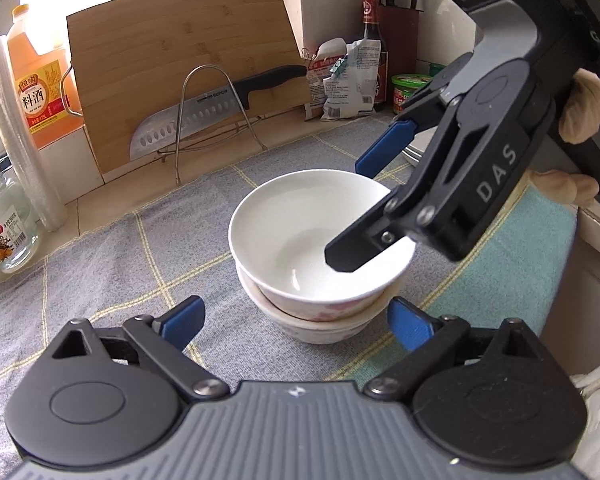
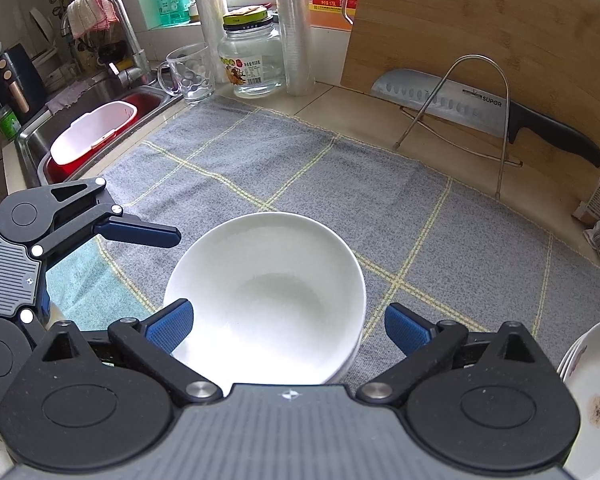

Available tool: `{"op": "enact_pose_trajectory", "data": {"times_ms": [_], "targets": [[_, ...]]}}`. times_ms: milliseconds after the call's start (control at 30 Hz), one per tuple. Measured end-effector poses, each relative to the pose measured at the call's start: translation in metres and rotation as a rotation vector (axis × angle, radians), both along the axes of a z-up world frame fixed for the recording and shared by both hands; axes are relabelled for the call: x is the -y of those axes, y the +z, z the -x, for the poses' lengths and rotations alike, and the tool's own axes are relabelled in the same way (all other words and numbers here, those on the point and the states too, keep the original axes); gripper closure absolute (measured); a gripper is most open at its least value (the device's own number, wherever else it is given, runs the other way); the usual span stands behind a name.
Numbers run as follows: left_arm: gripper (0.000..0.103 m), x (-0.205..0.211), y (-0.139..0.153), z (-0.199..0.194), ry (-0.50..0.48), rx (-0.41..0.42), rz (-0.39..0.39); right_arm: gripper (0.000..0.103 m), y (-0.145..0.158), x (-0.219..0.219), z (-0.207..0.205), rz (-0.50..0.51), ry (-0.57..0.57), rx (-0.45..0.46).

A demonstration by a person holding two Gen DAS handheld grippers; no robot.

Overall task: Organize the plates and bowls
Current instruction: 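Grasp the bowl stack from opposite sides with the left tool while the right tool grips it too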

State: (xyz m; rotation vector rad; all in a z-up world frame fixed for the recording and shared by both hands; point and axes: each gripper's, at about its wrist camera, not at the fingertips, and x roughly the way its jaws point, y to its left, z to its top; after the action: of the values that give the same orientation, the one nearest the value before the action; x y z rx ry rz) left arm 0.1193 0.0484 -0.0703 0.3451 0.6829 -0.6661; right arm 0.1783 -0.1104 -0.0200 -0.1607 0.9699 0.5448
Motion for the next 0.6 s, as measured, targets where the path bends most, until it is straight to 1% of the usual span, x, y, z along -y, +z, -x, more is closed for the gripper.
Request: {"op": "enact_pose_trajectory", "data": {"times_ms": [133, 267, 333, 433, 533, 600], "targets": [[0.005, -0.008, -0.009, -0.007, -0.023, -0.03, -0.03, 0.0, 0.006, 0.018, 0.008, -0.033, -0.026, 0.009], [0.005, -0.008, -0.022, -0.014, -0.075, -0.064, -0.044, 0.0, 0.008, 0.029, 0.024, -0.056, 0.004, 0.008], [0.005, -0.004, -0.03, -0.016, -0.104, -0.063, -0.064, 0.0, 0.004, 0.031, 0.033, -0.041, 0.02, -0.002], [0.006, 0.006, -0.043, -0.021, -0.123, -0.082, -0.102, 0.0, -0.013, 0.031, 0.038, 0.01, 0.025, -0.022], [0.006, 0.012, -0.049, -0.022, -0.137, -0.093, -0.127, 0.0, -0.039, 0.031, 0.035, 0.049, 0.012, -0.056], [0.006, 0.013, -0.05, -0.022, -0.133, -0.095, -0.134, 0.0, -0.053, 0.028, 0.031, 0.09, 0.007, -0.061]]}}
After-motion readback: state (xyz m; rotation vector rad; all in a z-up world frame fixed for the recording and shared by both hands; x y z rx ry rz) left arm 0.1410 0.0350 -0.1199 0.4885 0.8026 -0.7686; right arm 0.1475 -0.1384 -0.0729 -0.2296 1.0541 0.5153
